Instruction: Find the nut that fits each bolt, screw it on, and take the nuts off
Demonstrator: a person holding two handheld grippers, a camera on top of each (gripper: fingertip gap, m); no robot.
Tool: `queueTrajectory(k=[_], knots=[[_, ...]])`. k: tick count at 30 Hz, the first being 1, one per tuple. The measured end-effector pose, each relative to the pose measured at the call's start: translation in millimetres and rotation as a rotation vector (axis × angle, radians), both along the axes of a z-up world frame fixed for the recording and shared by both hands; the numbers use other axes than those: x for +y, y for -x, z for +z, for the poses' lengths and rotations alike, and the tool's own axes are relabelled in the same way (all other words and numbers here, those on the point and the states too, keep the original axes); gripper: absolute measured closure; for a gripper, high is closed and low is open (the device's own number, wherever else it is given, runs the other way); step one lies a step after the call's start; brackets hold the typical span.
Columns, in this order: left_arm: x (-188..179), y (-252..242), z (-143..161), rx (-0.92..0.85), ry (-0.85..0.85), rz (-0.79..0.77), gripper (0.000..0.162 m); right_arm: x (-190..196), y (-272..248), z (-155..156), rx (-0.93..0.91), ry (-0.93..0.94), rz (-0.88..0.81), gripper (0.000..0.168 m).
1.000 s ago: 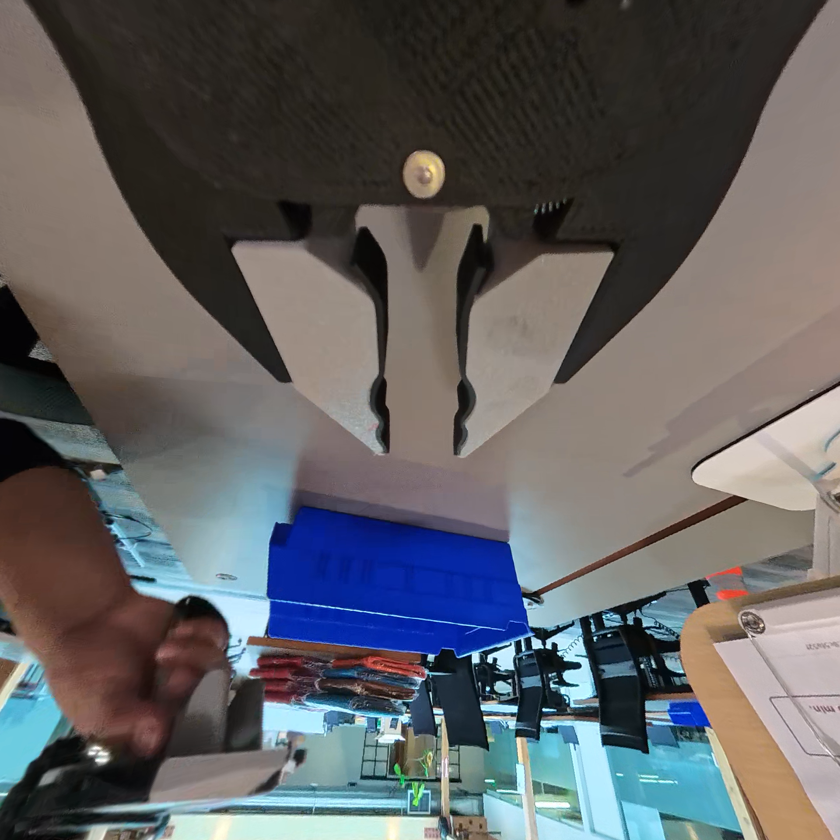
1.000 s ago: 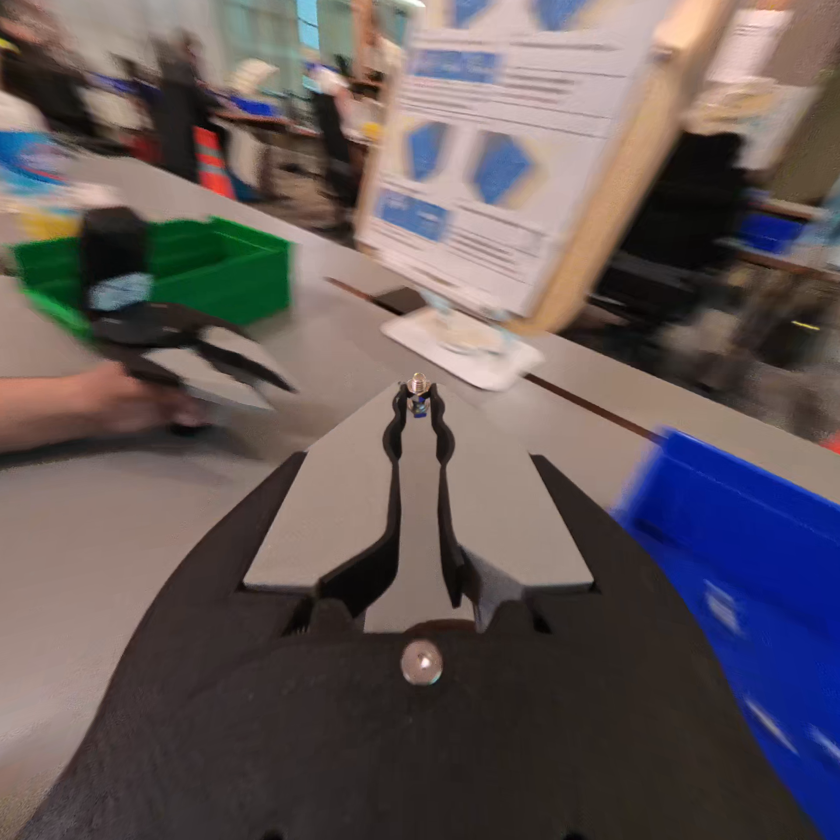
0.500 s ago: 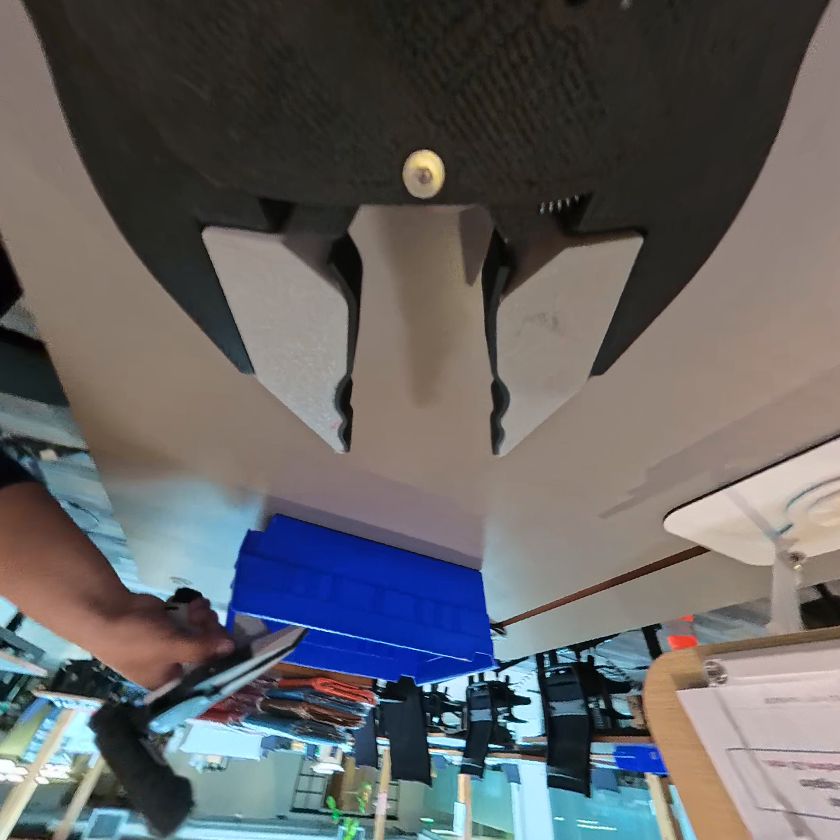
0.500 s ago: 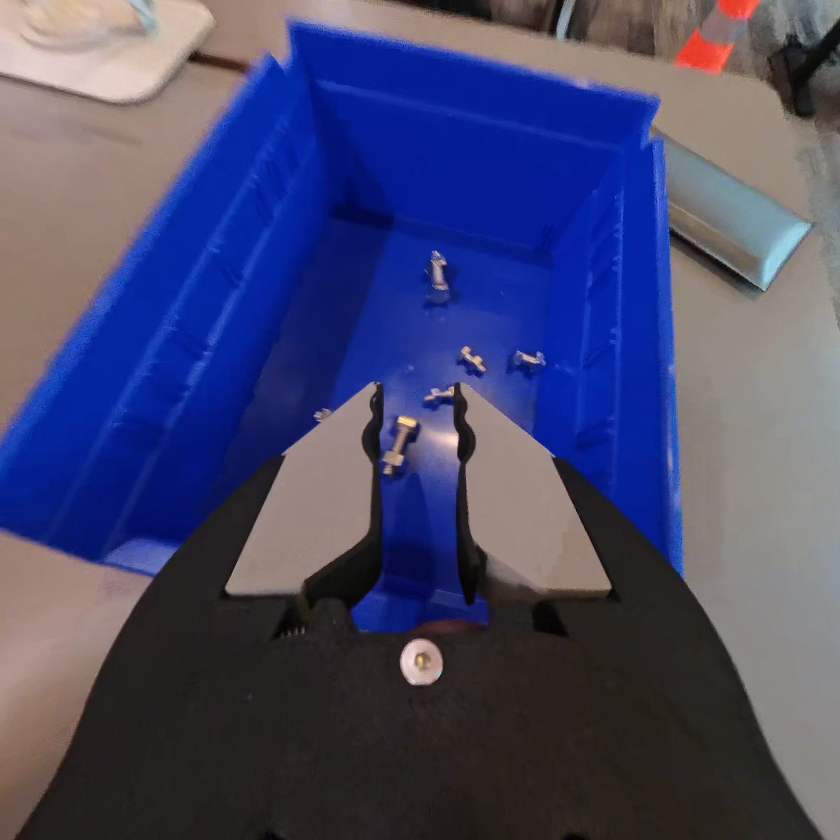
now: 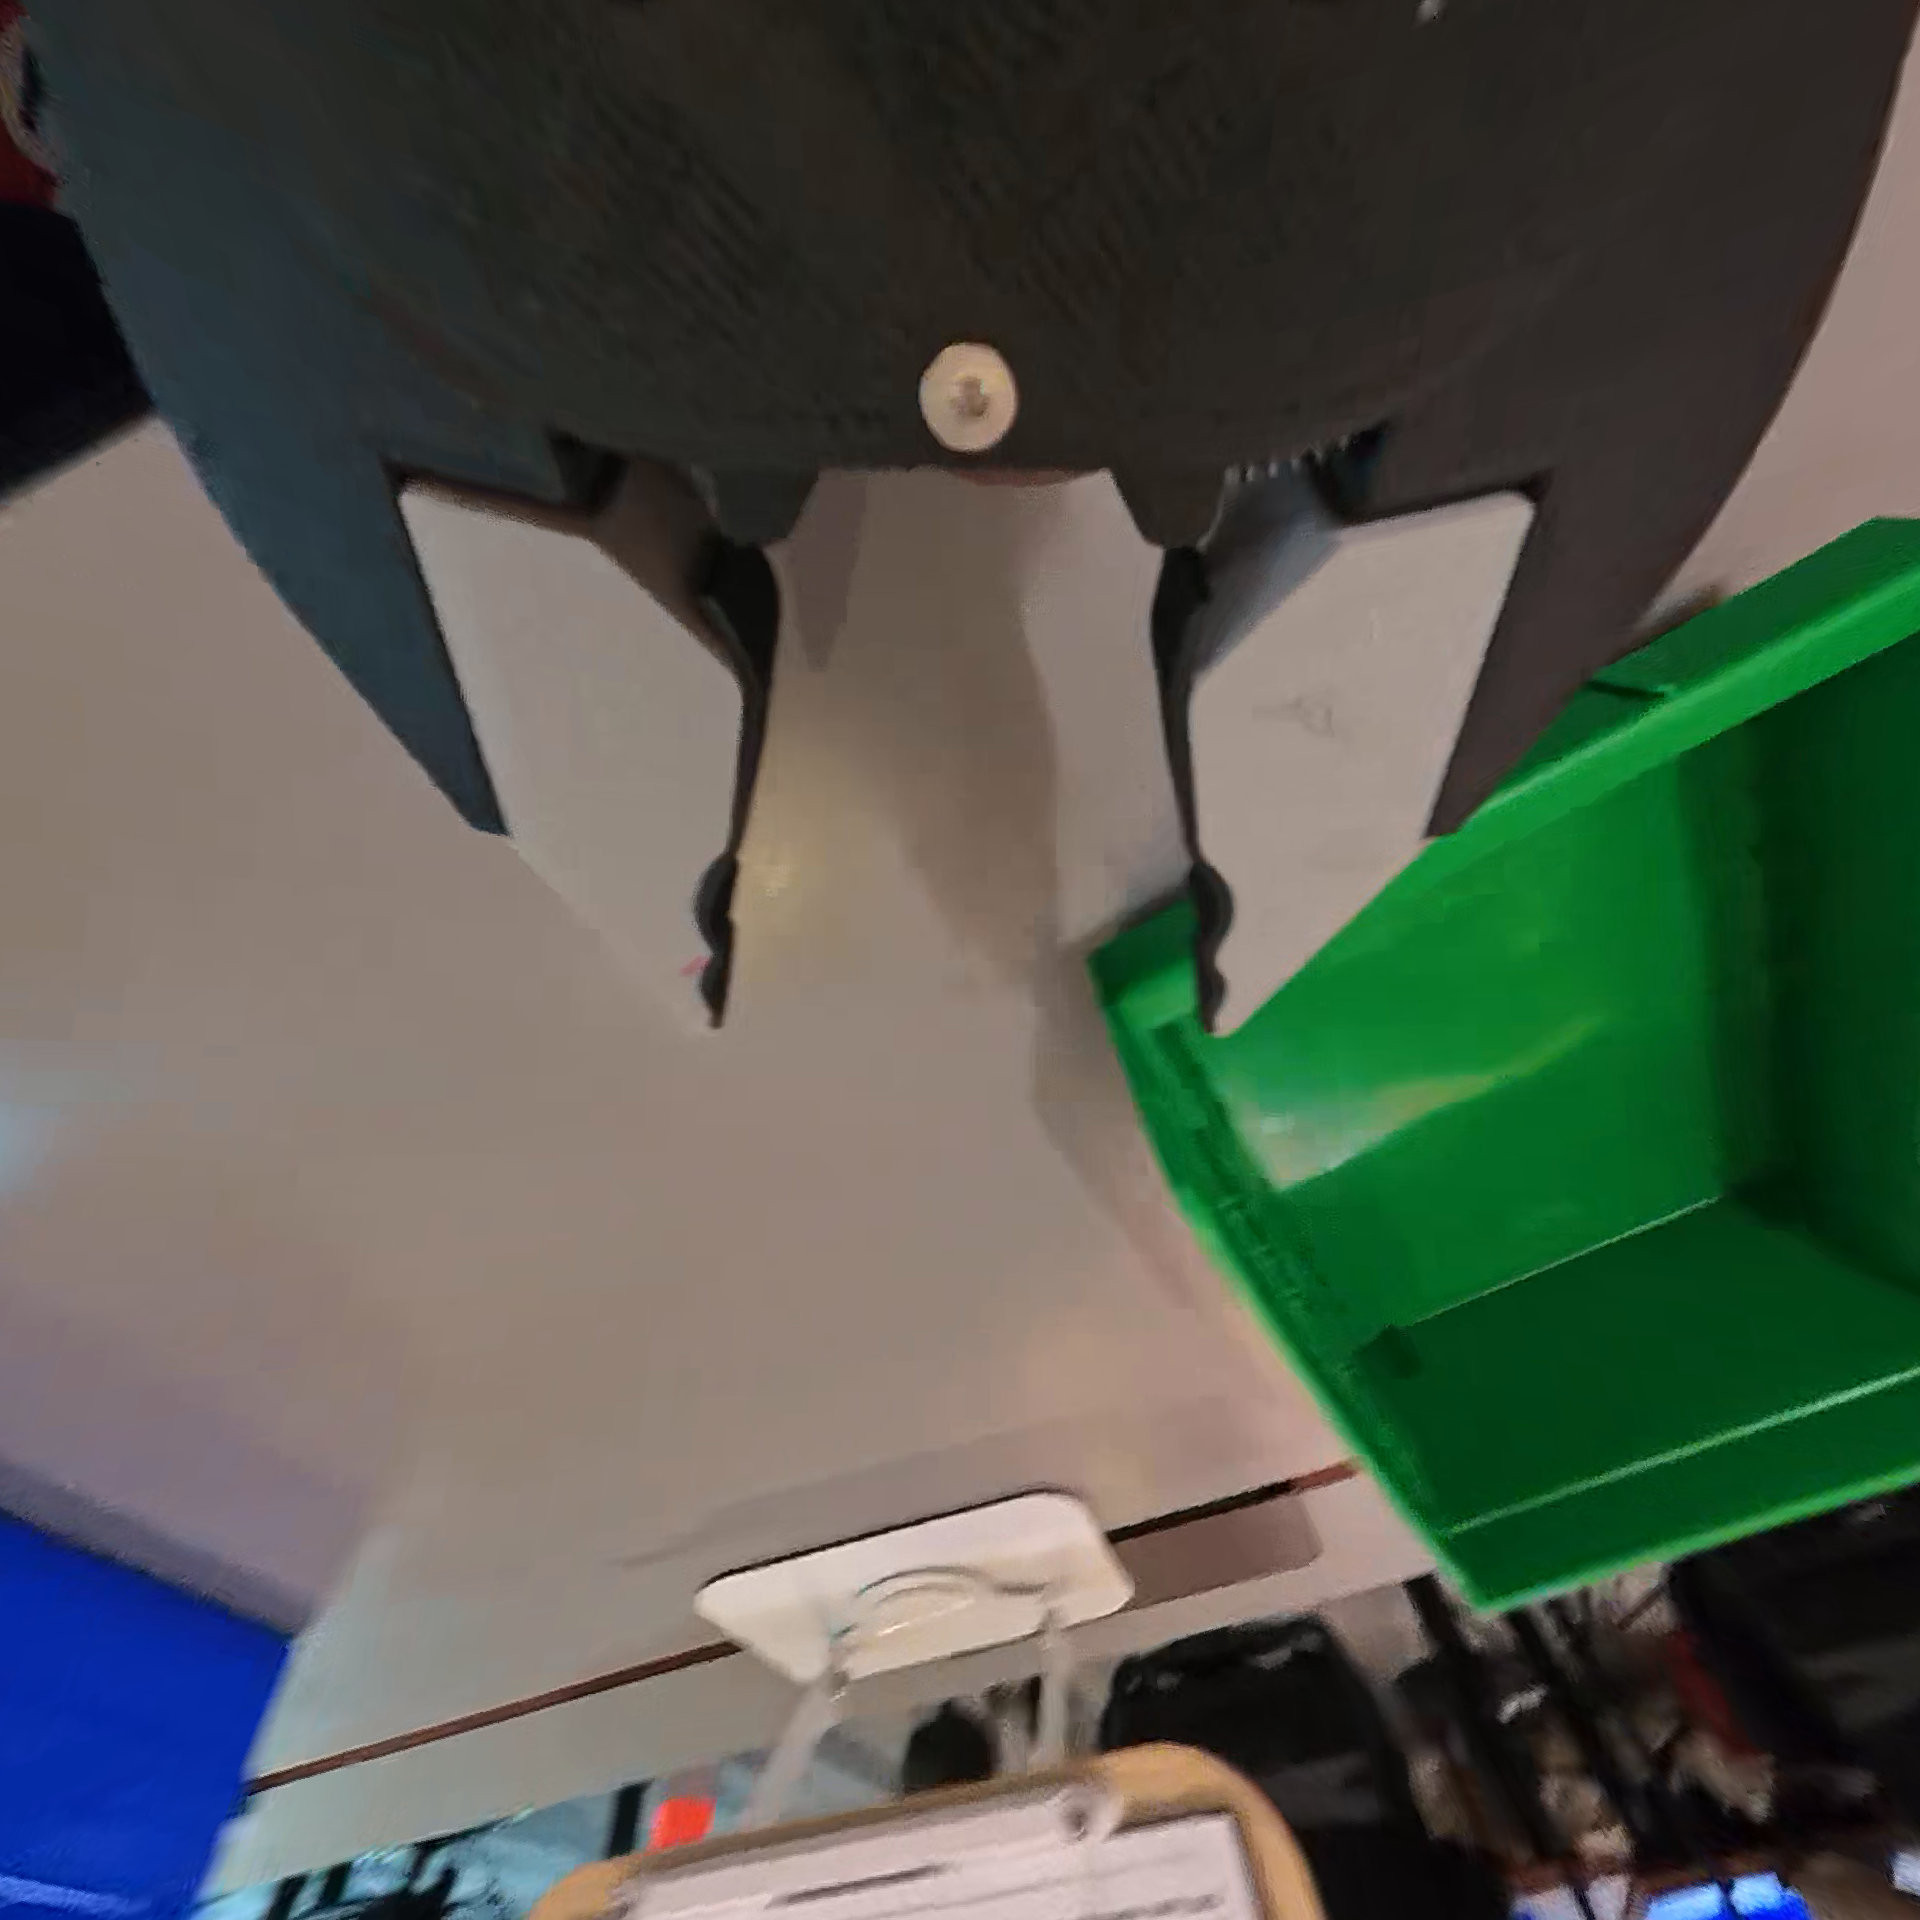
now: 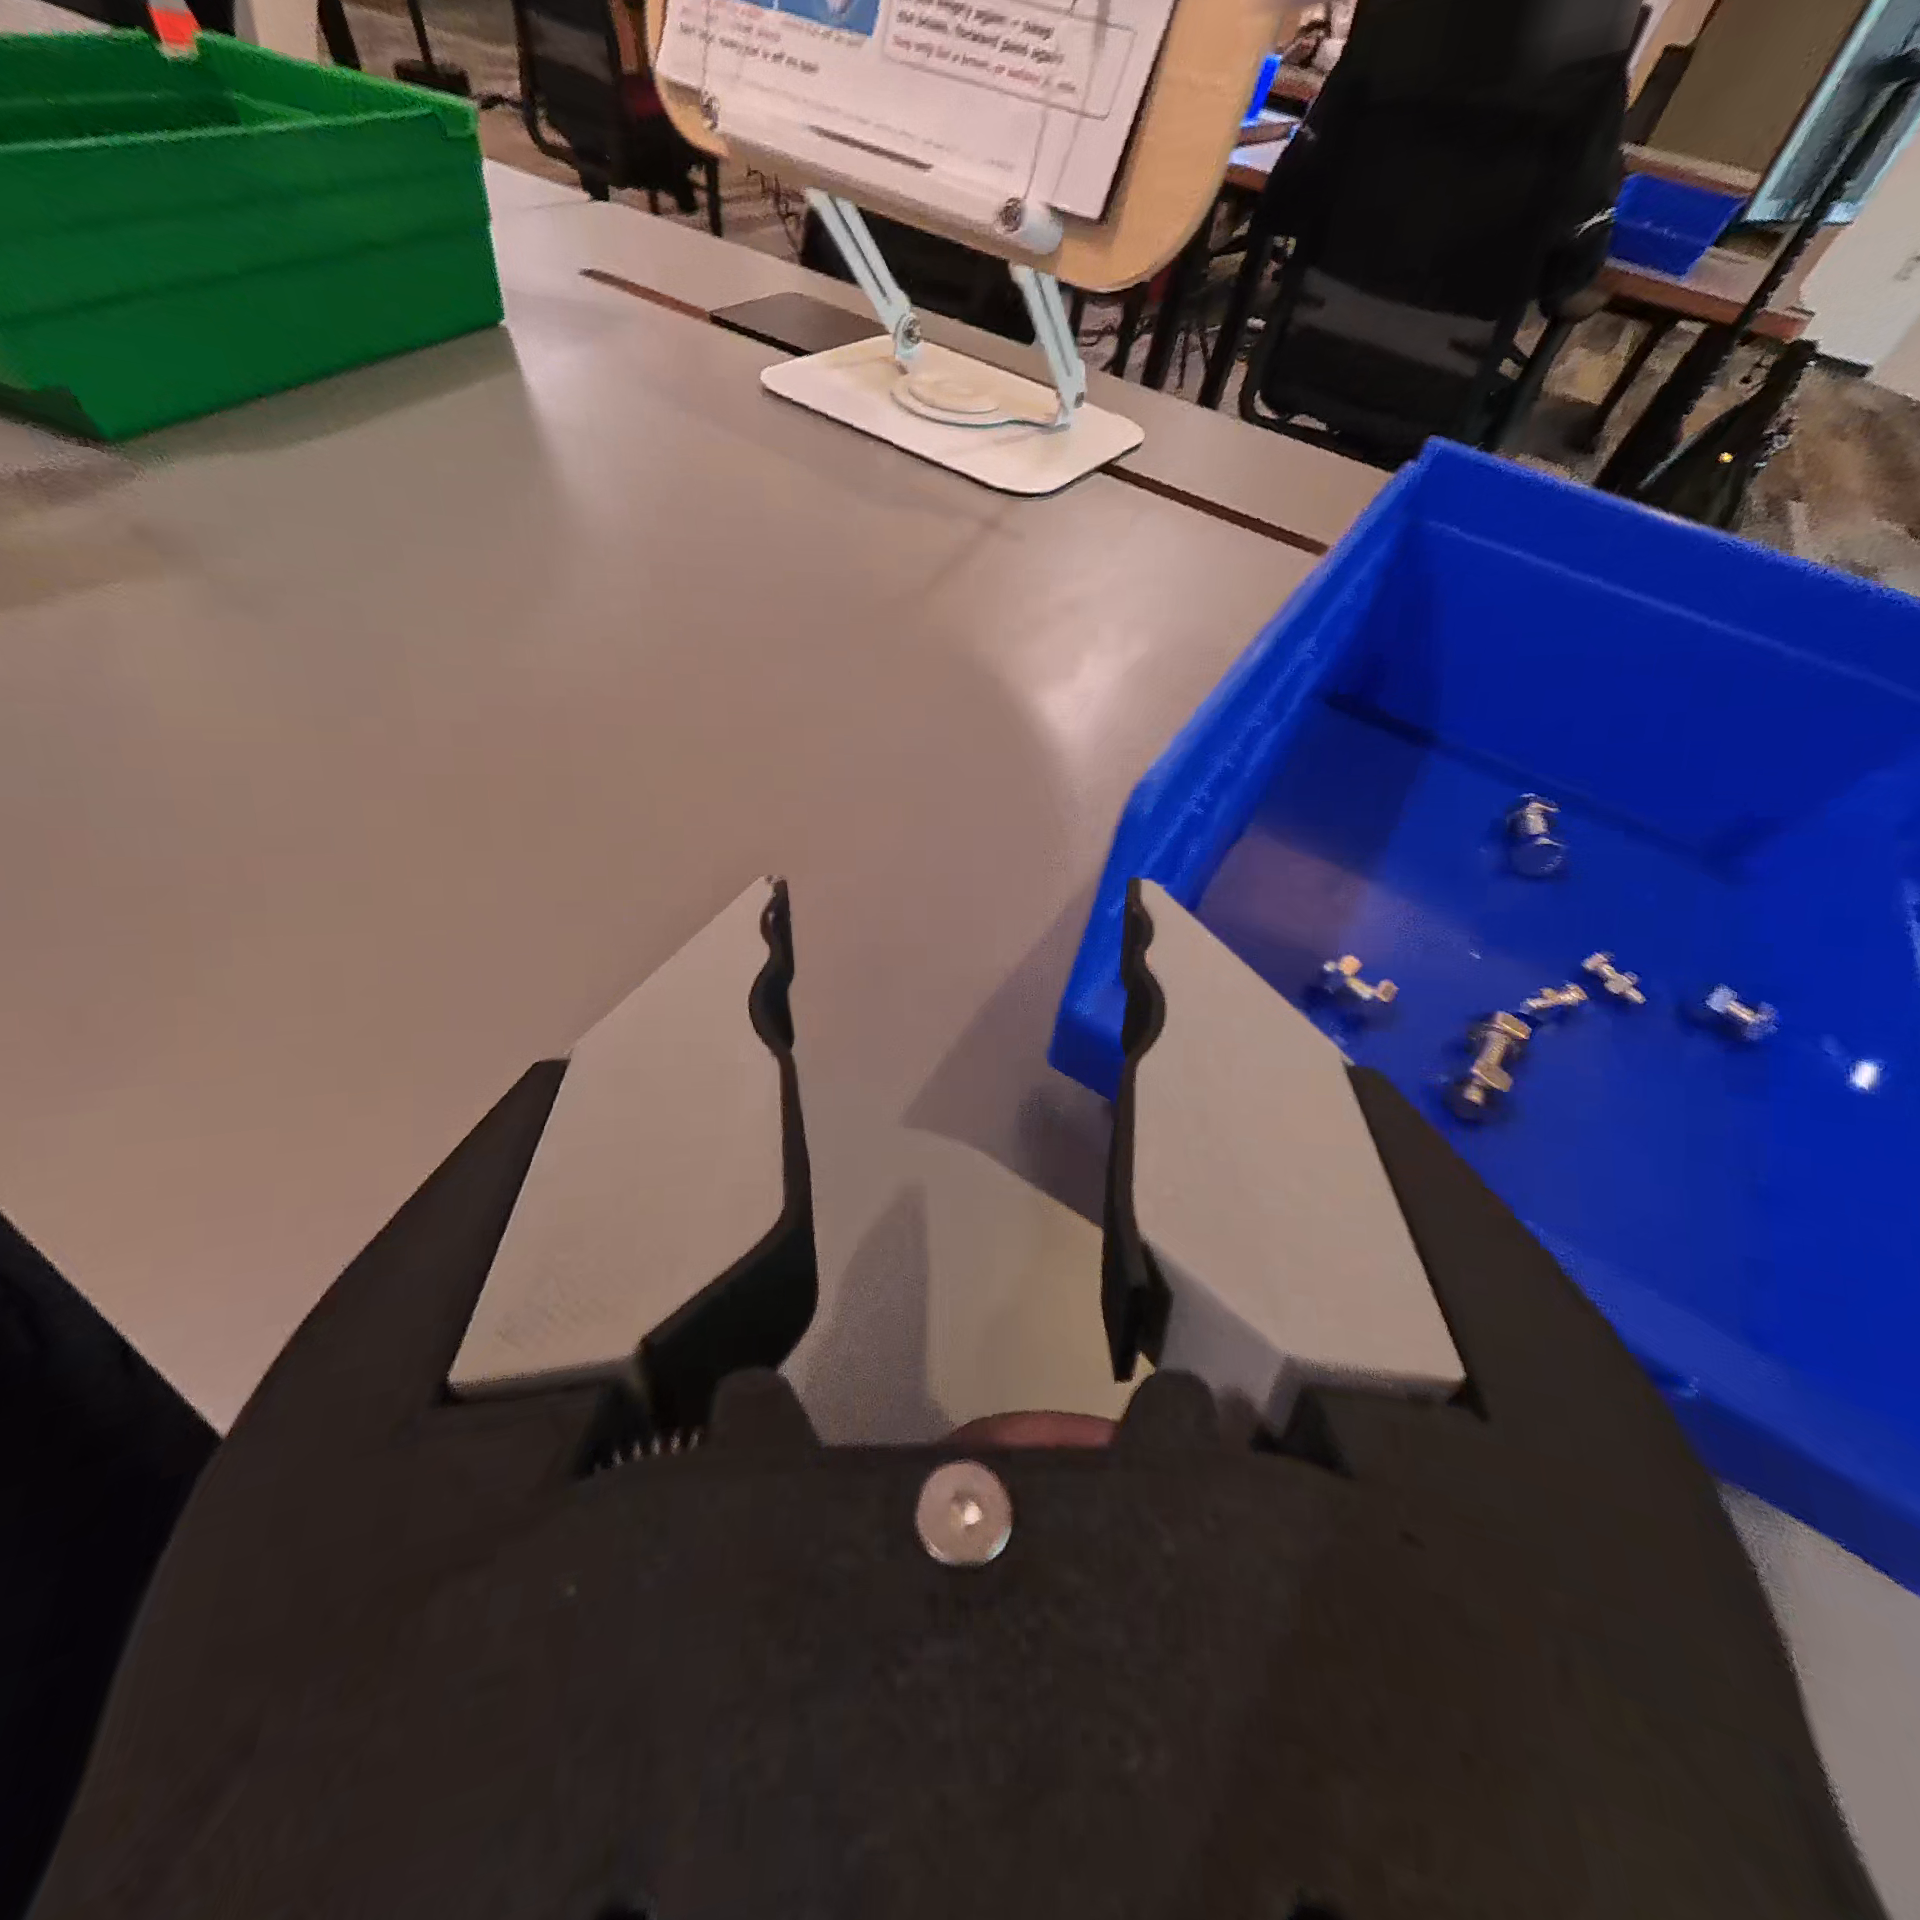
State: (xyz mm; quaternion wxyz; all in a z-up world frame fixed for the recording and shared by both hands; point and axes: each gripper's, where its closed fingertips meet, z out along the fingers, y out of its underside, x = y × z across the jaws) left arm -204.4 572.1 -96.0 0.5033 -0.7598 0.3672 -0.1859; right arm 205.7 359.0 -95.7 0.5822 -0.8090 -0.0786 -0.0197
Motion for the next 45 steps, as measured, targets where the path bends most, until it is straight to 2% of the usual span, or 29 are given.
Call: queueTrajectory(k=[1, 5, 6, 7, 8, 10, 11, 13, 14, 16, 19, 25, 31, 35, 40, 45], knots=[[14.9, 3.5, -2.7, 0.018, 0.016, 0.038, 0.064, 5.3, 1.2, -1.3, -0.006, -0.001, -0.008, 0.107], [69.4, -1.2, -17.6, 0.067, 0.057, 0.132, 0.07, 23.7, -2.5, -1.6, -0.043, -0.001, -0.081, 0.11], [77.2, -6.1, -25.2, 0.083, 0.098, 0.129, 0.078, 26.4, -4.8, -7.9, -0.059, 0.045, -0.103, 0.105], [82.8, -11.7, -29.7, 0.087, 0.125, 0.121, 0.093, 28.7, -5.6, -14.0, -0.083, 0.093, -0.115, 0.102], [88.0, -15.1, -30.3, 0.09, 0.117, 0.114, 0.131, 30.8, -10.6, -18.3, -0.125, 0.128, -0.145, 0.099], [98.3, -13.1, -29.2, 0.115, 0.08, 0.15, 0.14, 35.6, -34.2, -24.7, -0.237, 0.177, -0.261, 0.101], [101.9, -7.9, -27.4, 0.155, 0.044, 0.182, 0.145, 36.4, -45.1, -29.9, -0.276, 0.213, -0.302, 0.107], [105.8, 10.5, -15.2, 0.253, -0.089, 0.254, 0.16, 38.0, -46.9, -40.4, -0.274, 0.263, -0.268, 0.151], [101.8, 12.5, -10.2, 0.228, -0.099, 0.236, 0.161, 38.2, -44.9, -41.6, -0.224, 0.26, -0.263, 0.159], [89.4, 13.7, -7.1, 0.149, -0.039, 0.161, 0.162, 36.4, -45.3, -41.6, -0.24, 0.253, -0.264, 0.16], [74.6, 19.7, 3.9, 0.107, -0.055, 0.096, 0.162, 34.7, -36.4, -41.2, -0.196, 0.242, -0.249, 0.159], [56.0, 22.4, 29.5, 0.058, -0.154, 0.069, 0.162, 34.6, -19.7, -38.0, -0.197, 0.246, -0.249, 0.16], [41.4, 47.5, 54.1, -0.151, -0.128, 0.019, 0.161, 44.1, 55.7, -29.2, -0.18, 0.219, -0.133, 0.157], [23.8, 64.6, 85.2, -0.185, -0.196, 0.021, 0.162, 60.3, 123.5, -20.2, -0.129, 0.197, -0.046, 0.155], [-2.2, 80.2, 130.1, -0.204, -0.289, 0.014, 0.161, 99.2, 227.0, -27.0, -0.118, 0.2, 0.068, 0.15], [-22.5, 95.6, 154.6, -0.209, -0.354, 0.019, 0.161, 150.3, 332.4, -38.5, -0.175, 0.19, 0.169, 0.147]])
